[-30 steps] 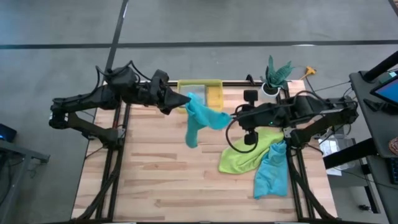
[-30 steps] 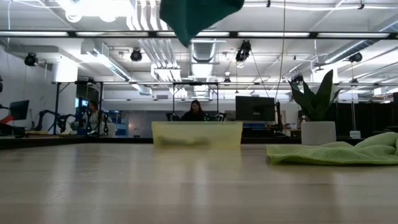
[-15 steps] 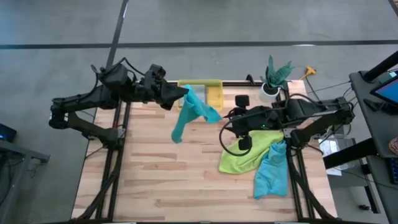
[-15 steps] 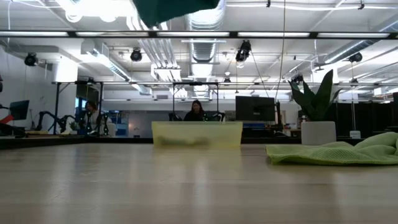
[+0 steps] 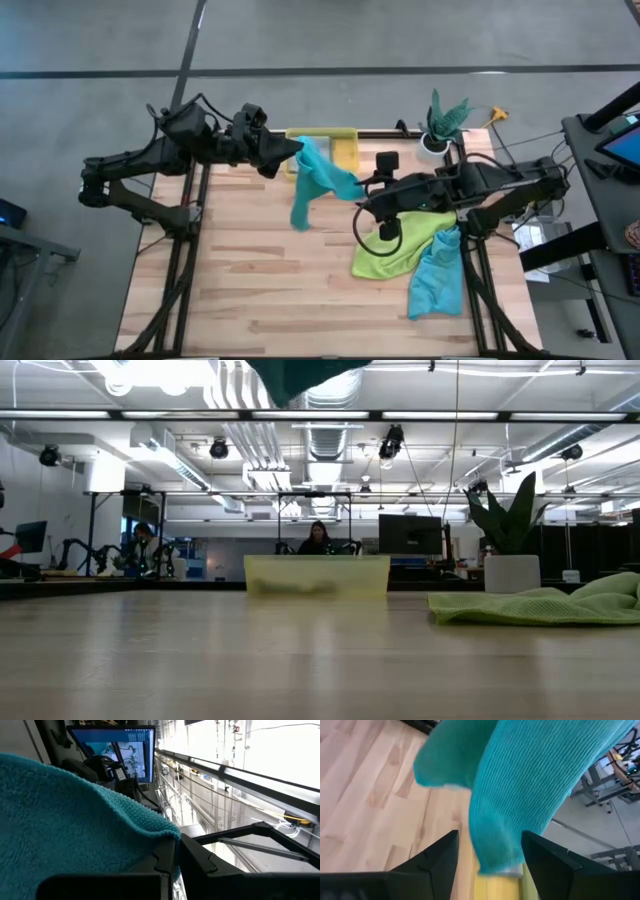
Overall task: Fold microfiber towels
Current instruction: Fold the blue microfiber cloth
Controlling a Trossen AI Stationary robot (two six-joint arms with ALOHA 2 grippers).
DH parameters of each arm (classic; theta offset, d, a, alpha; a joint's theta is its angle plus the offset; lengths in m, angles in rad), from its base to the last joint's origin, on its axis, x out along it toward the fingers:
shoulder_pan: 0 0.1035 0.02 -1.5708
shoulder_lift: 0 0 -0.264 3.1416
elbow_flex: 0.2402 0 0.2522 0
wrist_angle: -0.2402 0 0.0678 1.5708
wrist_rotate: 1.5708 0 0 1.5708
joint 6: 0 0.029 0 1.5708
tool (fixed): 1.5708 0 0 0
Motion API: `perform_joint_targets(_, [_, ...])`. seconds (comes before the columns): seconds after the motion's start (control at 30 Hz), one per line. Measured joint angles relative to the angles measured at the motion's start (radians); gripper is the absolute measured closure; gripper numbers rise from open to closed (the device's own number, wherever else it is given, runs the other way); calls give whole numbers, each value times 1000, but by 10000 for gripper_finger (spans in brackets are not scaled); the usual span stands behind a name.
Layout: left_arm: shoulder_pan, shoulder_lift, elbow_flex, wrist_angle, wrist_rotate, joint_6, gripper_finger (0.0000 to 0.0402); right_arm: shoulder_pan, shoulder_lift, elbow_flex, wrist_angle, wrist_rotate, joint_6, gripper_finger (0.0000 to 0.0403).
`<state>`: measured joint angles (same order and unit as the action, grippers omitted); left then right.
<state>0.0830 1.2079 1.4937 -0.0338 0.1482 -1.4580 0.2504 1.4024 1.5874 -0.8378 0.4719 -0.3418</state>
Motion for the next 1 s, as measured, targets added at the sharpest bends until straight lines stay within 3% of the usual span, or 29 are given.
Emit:
perform_joint_targets(0.3, [0, 0, 0, 2, 0, -2, 396, 0, 47, -6, 12, 0, -53, 194])
perform_joint_targets(0.57, [0, 0, 0, 5, -3, -1, 396, 0, 112, -6, 63, 3, -71, 222])
perform_joint_targets(0.77, [0, 0, -1, 5, -4, -1, 396, 1, 117, -6, 70, 104, -75, 246])
perform_joint_targets(1.0, [0, 2, -1, 3, -5, -1, 396, 0, 86, -6, 92, 117, -78, 253])
